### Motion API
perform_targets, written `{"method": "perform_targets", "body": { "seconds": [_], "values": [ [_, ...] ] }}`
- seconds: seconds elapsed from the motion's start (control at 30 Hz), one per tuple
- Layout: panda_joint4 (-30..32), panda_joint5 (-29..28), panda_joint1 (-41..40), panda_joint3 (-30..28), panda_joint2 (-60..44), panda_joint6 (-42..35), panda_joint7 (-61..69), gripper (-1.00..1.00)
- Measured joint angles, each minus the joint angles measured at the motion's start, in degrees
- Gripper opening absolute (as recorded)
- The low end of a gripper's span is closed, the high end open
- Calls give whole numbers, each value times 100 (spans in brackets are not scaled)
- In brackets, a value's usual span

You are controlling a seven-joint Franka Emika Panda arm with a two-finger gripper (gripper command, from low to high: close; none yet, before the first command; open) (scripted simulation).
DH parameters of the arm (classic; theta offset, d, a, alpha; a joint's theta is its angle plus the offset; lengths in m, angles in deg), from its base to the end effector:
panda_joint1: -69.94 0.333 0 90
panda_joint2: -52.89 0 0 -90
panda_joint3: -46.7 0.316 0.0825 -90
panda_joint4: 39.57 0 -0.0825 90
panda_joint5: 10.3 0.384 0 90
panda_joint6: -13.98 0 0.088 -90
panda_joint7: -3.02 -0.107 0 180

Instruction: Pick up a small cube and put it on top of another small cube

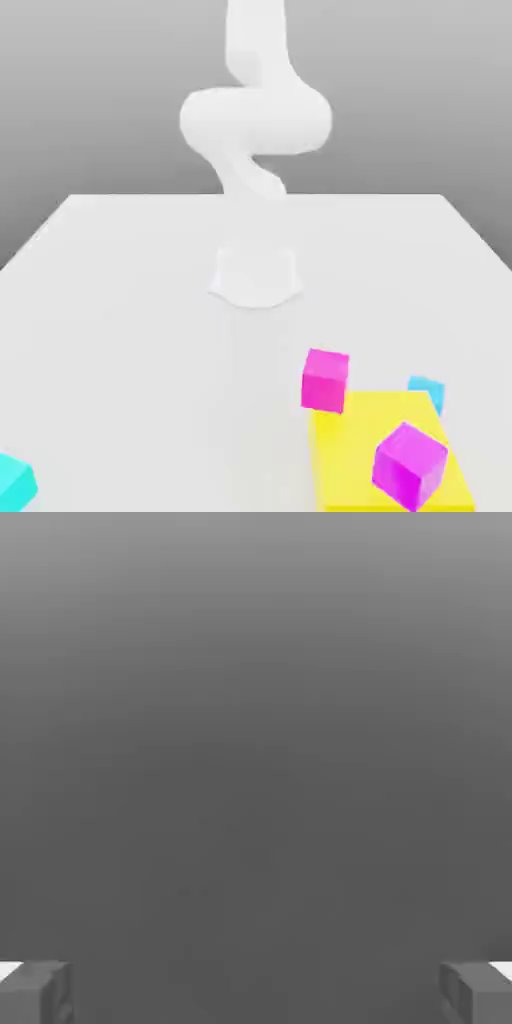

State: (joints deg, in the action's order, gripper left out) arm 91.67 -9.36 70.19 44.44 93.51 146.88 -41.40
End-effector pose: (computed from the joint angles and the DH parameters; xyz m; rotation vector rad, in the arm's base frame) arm 0.3786 -0.0184 0.6847 -2.4584 1.0646 -0.9428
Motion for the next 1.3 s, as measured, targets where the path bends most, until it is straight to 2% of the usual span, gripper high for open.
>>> {"method": "perform_targets", "body": {
  "seconds": [0.57, 0.8, 1.03, 1.17, 1.2, 1.3],
  "values": [
    [-368, 1046, -173, -1363, -3565, 760, 1258, 0],
    [-517, 1438, -608, -1527, -5012, 1074, 1747, 0],
    [-649, 1526, -1045, -1696, -6391, 1439, 2029, 0],
    [-820, 1793, -1344, -1448, -7209, 1938, 2260, 0],
    [-867, 1877, -1421, -1355, -7398, 2074, 2321, -100],
    [-868, 1879, -1422, -1354, -7398, 2072, 2323, -100]
  ]
}}
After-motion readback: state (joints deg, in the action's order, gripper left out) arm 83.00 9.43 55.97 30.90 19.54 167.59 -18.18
